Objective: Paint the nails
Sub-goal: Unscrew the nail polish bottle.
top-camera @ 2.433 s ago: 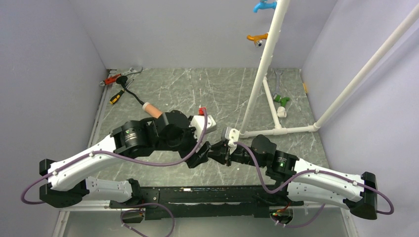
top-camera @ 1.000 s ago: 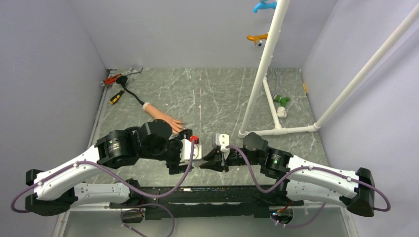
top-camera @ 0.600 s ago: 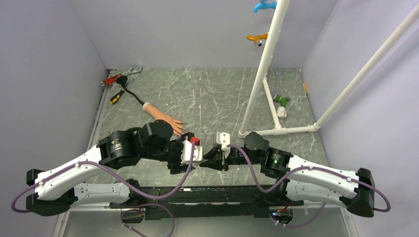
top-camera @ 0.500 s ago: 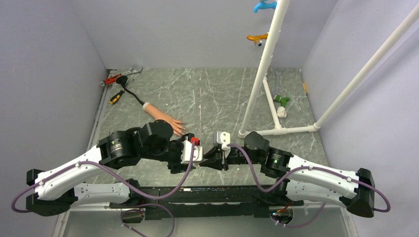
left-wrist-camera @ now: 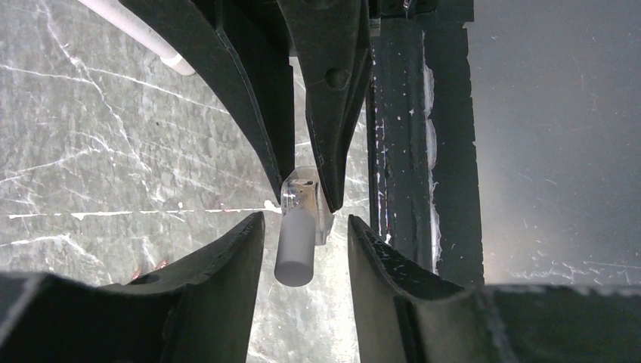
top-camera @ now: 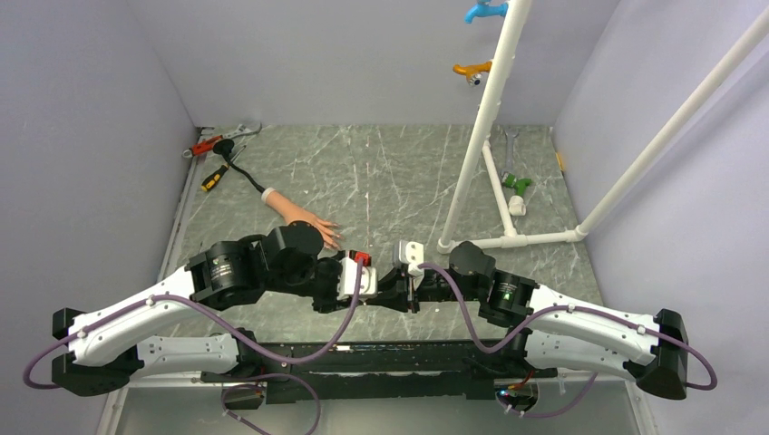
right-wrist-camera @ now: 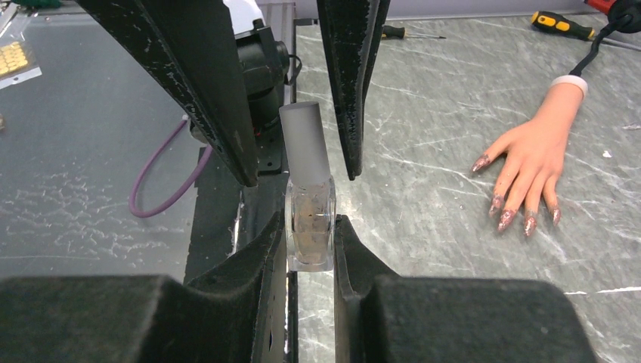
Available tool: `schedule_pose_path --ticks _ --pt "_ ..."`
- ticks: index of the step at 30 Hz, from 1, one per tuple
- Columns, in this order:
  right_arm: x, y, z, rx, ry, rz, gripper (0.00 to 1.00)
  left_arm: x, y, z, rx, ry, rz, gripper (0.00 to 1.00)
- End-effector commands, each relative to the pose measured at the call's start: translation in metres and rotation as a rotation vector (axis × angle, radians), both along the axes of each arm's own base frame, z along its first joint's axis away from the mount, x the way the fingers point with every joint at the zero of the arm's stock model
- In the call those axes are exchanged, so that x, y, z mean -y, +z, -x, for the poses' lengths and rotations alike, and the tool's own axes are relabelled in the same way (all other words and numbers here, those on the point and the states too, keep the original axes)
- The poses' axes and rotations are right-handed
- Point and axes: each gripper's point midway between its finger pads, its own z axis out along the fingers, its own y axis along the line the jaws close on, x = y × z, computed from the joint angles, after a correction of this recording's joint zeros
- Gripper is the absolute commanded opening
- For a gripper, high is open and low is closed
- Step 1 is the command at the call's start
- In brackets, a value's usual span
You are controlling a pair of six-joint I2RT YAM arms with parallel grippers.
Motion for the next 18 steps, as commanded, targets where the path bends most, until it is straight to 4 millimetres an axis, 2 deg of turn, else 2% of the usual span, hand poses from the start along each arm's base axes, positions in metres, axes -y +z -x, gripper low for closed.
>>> schedule_pose_path --ticks 1,5,11,18 --pt "-0.001 0.037 0.000 0.040 0.007 -0.113 0.00 0.009 0.013 -0.001 0.002 0.001 0.065 0.46" --pt "-0.001 0.037 0.000 0.037 0.007 -0.113 0.00 0.011 0.012 0.000 -0.008 -0.001 0.066 0.30" --pt "0.001 0.040 0.000 0.042 0.001 -0.121 0.00 0.012 0.011 0.002 -0.040 0.008 0.052 0.13" --pt "0.003 0.041 -0.004 0.051 -0.028 -0.135 0.00 0.016 0.013 0.010 -0.132 0.020 0.041 0.01"
